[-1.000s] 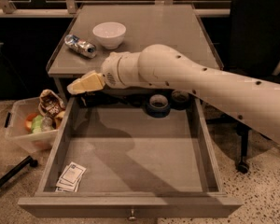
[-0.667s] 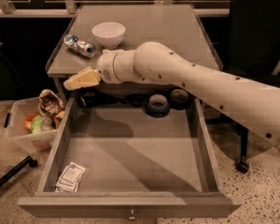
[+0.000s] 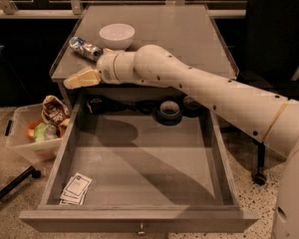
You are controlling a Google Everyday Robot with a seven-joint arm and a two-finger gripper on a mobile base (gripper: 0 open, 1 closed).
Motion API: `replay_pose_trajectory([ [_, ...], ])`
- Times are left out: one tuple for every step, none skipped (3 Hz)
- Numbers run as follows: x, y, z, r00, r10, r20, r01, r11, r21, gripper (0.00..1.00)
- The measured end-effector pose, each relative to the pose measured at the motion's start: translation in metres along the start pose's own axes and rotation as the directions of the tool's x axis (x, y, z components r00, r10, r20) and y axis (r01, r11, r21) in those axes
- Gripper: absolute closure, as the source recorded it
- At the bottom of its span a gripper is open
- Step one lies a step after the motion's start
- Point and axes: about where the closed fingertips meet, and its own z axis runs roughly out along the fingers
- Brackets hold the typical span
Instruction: Place redbull can into top drawer
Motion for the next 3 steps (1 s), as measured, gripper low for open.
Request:
replay_pose_trajectory([
  [0.003,-0.005,0.005,1.0,0.013,0.022,-0.013,0.9999,0.007,0.0],
  [0.005,-0.018,0.014,0.998,0.015,0.055,-0.016,0.9996,0.025,0.0],
  [0.006,-0.028,0.025,0.997,0.012,0.082,-0.015,0.9992,0.036,0.0],
])
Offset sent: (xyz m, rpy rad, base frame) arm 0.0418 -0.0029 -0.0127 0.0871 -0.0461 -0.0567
